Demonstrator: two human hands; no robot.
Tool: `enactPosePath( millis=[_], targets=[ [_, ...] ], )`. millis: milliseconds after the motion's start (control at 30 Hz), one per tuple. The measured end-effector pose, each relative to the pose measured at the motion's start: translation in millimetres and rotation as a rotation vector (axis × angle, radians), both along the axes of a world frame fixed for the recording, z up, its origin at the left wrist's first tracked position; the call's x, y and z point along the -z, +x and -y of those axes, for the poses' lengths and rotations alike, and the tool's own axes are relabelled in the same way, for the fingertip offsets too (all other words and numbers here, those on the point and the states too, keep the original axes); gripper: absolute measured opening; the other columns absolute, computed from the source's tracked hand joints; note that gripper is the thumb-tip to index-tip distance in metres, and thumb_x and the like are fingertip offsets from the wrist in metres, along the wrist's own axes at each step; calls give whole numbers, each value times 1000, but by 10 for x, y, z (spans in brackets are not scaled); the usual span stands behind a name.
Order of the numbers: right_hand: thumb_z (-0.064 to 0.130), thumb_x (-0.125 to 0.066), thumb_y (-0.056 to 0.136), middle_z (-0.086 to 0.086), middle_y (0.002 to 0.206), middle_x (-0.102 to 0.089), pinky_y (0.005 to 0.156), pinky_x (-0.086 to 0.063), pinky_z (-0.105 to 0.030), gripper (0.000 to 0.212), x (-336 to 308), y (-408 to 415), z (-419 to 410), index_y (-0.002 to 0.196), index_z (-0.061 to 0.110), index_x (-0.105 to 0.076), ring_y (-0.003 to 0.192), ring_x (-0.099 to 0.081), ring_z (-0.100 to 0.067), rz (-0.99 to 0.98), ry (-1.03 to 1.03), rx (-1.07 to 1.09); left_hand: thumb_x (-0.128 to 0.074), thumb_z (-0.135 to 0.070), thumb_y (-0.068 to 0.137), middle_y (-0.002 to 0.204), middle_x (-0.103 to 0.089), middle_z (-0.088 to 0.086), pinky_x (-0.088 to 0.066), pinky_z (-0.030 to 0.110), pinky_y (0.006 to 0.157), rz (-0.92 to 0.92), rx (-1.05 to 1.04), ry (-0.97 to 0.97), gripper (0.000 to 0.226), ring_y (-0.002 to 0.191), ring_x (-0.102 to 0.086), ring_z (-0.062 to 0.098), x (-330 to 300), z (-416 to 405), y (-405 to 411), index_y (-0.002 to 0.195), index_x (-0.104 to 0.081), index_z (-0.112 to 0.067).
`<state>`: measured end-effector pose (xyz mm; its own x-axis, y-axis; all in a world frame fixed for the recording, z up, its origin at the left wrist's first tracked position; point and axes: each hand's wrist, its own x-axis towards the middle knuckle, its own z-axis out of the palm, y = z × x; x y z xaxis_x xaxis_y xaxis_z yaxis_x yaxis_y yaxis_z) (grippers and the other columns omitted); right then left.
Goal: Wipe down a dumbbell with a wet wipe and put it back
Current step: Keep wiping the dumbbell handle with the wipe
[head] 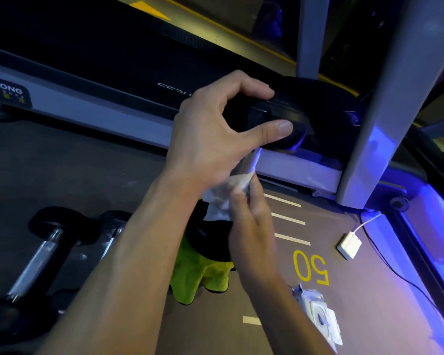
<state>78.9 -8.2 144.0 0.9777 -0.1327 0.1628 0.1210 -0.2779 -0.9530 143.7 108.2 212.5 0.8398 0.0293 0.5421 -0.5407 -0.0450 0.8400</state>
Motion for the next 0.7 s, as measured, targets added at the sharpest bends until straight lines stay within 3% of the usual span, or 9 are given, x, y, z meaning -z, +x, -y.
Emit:
enactPosePath(
  millis=[67,100,267,400,467,533,600,633,700],
  targets=[
    [30,-41,111,15,85,-66,69,-45,-17,21,36,68,-57,105,19,-58,79,-58,-1,1,-101,147,-90,-45,75,115,-74,-22,-56,37,102,-1,9,3,41,112,-68,-3,-7,23,-5,109,-74,-29],
    [34,-41,110,15,79,-63,66,-43,-20,25,55,98,-76,98,19,-55,73,-55,-1,-3,-110,183,-90,-45,75,115,-74,-22,-56,37,102,0,11,4,41,112,-68,-3,-8,30,-2,109,-74,-29],
    [35,-38,112,-8,101,-74,79,-50,-20,37,-7,224,-23,105,13,-66,93,-69,-15,-104,49,163,-88,-50,74,114,-74,-21,-56,40,101,-8,-12,-5,41,111,-69,-2,-3,8,43,108,-73,-33],
    [36,-42,109,0,83,-74,71,-53,-28,42,-161,379,-129,104,7,-72,84,-69,-19,-306,375,363,-90,-49,72,113,-75,-20,-56,42,102,-13,6,-35,40,110,-70,1,12,15,61,106,-74,-33],
    [32,-44,107,0,86,-70,71,-52,-32,36,-206,461,-239,104,9,-72,82,-62,-19,-223,405,445,-91,-46,73,114,-75,-20,-56,40,102,-11,21,-37,40,111,-70,0,23,6,48,107,-74,-32],
    [34,-45,98,0,85,-74,82,-53,-39,32,-238,520,-388,92,15,-71,82,-65,-21,-8,379,477,-90,-47,73,114,-75,-19,-56,39,102,2,20,-24,40,111,-70,0,26,-19,44,107,-74,-33],
    [37,-41,95,-3,101,-76,89,-53,-39,33,-248,505,-494,103,19,-67,94,-68,-22,124,280,462,-88,-51,73,114,-75,-18,-57,39,100,5,11,-28,41,110,-70,1,21,-48,47,107,-73,-34],
    [39,-39,96,-4,101,-75,87,-52,-35,34,-267,481,-487,105,19,-65,95,-68,-22,152,241,443,-87,-52,72,114,-75,-18,-57,39,100,7,5,-37,42,110,-70,1,24,-63,49,107,-73,-34],
    [29,-39,104,-6,81,-67,70,-48,-20,32,-297,506,-392,90,11,-61,77,-65,-17,100,166,403,-86,-53,72,116,-75,-17,-56,38,102,14,-3,-56,42,112,-70,1,37,-111,55,107,-72,-33]
  ],
)
